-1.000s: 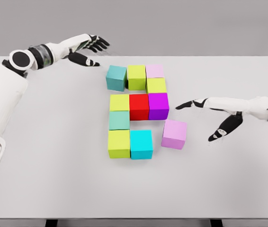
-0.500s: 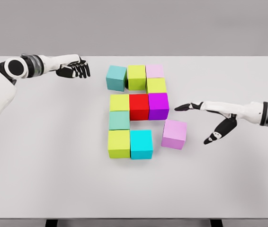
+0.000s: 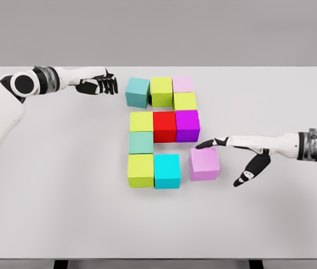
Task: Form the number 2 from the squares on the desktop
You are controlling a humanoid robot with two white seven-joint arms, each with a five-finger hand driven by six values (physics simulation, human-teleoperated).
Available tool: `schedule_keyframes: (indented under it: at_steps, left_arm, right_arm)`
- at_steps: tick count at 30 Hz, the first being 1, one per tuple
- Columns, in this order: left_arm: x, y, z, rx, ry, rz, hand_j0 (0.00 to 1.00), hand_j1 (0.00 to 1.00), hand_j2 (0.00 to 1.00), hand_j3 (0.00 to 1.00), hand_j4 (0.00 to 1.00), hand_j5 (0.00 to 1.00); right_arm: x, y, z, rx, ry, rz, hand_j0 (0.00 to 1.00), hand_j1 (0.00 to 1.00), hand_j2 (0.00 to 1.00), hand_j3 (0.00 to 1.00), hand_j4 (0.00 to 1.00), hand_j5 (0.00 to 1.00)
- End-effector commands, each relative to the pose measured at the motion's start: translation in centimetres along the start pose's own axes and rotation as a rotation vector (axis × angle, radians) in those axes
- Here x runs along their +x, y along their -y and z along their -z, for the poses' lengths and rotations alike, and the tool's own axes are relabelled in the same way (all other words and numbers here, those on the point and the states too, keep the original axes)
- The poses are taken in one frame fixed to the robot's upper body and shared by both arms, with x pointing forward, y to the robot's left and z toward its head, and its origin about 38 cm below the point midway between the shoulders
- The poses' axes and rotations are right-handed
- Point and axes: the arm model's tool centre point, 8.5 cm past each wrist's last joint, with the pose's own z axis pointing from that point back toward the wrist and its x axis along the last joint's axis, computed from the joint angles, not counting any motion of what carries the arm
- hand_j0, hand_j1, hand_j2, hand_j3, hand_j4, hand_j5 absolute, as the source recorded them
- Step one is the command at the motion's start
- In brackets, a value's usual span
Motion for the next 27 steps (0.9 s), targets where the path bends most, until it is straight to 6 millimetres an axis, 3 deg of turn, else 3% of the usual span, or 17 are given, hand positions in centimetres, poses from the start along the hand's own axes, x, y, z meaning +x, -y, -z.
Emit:
schedule_keyframes:
  at_steps: [1, 5, 9, 11, 15, 19, 23, 27]
  left_arm:
    - [0.3, -0.1, 0.1, 0.005, 0.022, 0.006, 0.44, 0.44, 0.44, 0.44, 0.44, 0.44]
    - [0.9, 0.2, 0.3, 0.002, 0.057, 0.027, 0.44, 0.44, 0.44, 0.44, 0.44, 0.44]
    - [1.4, 0.4, 0.8, -0.001, 0.073, 0.027, 0.44, 0.44, 0.44, 0.44, 0.44, 0.44]
    - [1.4, 0.4, 0.8, -0.003, 0.072, 0.029, 0.44, 0.44, 0.44, 0.44, 0.44, 0.44]
    - [1.3, 0.8, 0.8, -0.009, 0.071, 0.026, 0.44, 0.44, 0.44, 0.44, 0.44, 0.44]
    - [1.4, 0.8, 1.0, -0.008, 0.077, 0.026, 0.44, 0.44, 0.44, 0.44, 0.44, 0.44]
    - [1.9, 0.9, 1.3, -0.011, 0.091, 0.032, 0.44, 0.44, 0.44, 0.44, 0.44, 0.44]
    - [1.9, 0.9, 1.2, -0.011, 0.095, 0.035, 0.44, 0.44, 0.44, 0.44, 0.44, 0.44]
  right_arm:
    - [0.5, -0.2, 0.3, 0.006, 0.019, 0.002, 1.0, 1.0, 1.0, 1.0, 1.0, 1.0]
    - [0.9, 0.4, 0.2, -0.008, 0.026, -0.005, 1.0, 1.0, 1.0, 1.0, 1.0, 1.0]
    - [1.6, 3.8, -1.4, -0.102, 0.02, -0.046, 1.0, 1.0, 1.0, 1.0, 1.0, 1.0]
    - [1.4, 4.0, -1.8, -0.108, 0.007, -0.049, 1.0, 1.0, 1.0, 1.0, 1.0, 1.0]
    - [1.4, 3.9, -6.3, -0.106, -0.092, -0.081, 1.0, 1.0, 1.0, 1.0, 1.0, 1.0]
    - [2.6, 6.2, -7.0, 0.089, -0.313, -0.464, 1.0, 1.0, 1.0, 1.0, 1.0, 1.0]
    - [3.7, 8.6, -8.1, 0.127, -0.452, -0.689, 1.0, 1.0, 1.0, 1.0, 1.0, 1.0]
    - [4.0, 7.6, -5.0, 0.256, -0.481, -0.871, 1.0, 1.0, 1.0, 1.0, 1.0, 1.0]
